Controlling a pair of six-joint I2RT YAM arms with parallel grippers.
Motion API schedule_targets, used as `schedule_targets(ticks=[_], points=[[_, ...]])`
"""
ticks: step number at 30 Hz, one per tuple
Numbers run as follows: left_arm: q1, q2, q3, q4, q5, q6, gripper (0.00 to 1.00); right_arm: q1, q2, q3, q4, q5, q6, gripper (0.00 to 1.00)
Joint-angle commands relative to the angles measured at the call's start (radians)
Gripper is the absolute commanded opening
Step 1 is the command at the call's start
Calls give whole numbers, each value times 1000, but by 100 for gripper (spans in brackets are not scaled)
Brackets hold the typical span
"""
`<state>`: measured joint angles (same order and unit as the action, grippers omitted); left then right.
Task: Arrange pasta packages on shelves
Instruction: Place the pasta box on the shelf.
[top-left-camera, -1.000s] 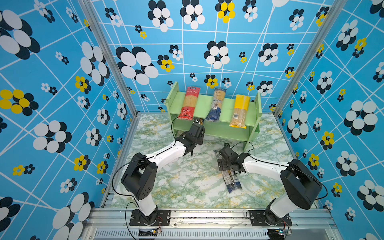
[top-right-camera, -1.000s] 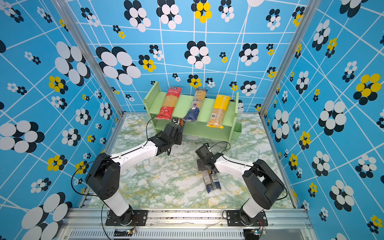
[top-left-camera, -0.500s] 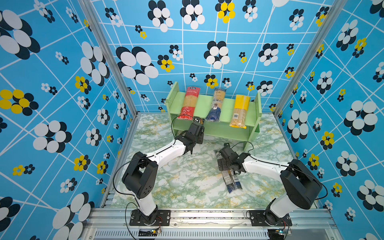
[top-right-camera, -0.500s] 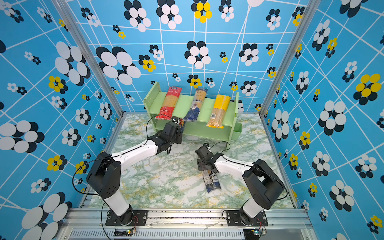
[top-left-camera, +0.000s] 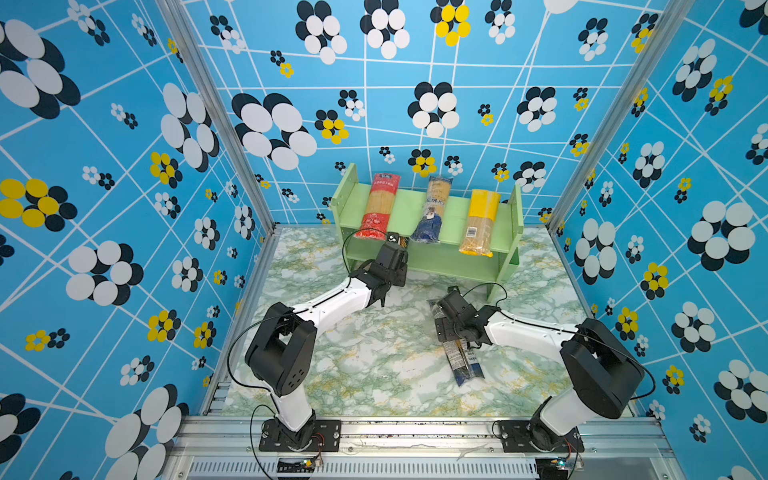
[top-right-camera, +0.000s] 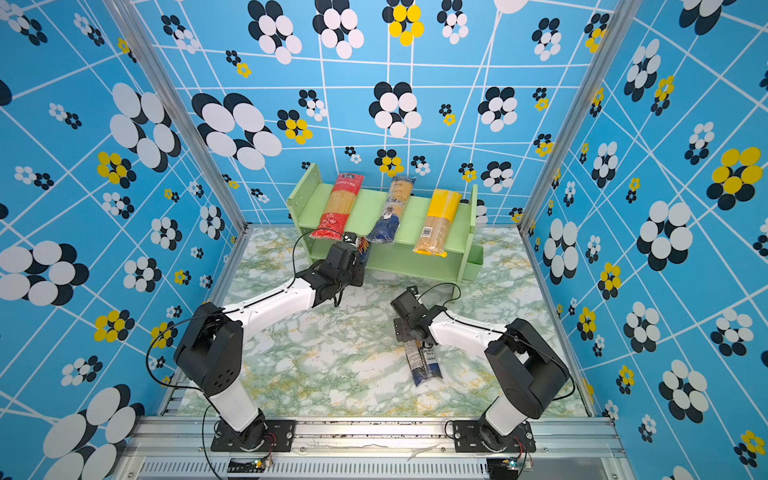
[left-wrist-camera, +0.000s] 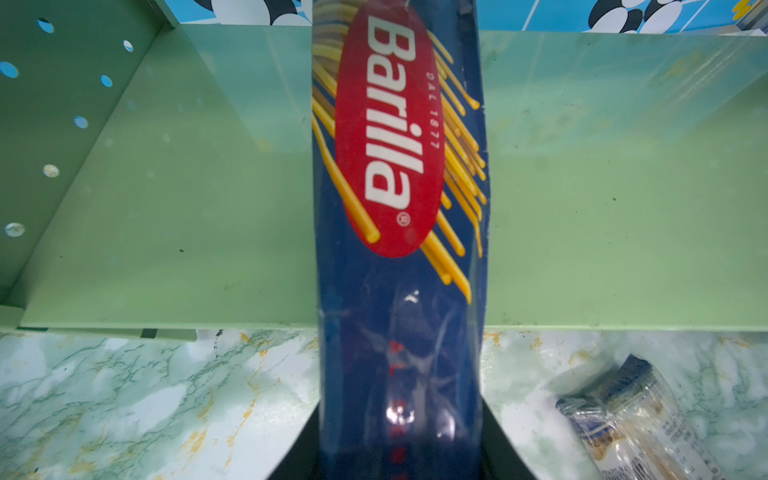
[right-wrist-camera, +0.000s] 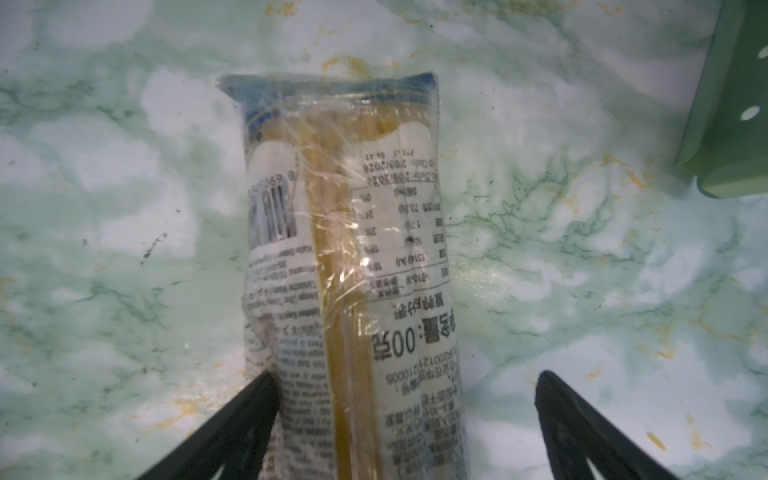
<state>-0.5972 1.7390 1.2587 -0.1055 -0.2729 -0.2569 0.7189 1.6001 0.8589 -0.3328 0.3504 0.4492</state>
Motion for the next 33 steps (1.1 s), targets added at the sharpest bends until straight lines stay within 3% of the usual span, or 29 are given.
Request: schedule_targets(ticks=[1,33], points=[[14,-13,63,124,-4,12,22,-11,4,-5,-84,27,2,99],[17,-12,56,122,-5,7,37,-11,4,-5,-88,28,2,99]])
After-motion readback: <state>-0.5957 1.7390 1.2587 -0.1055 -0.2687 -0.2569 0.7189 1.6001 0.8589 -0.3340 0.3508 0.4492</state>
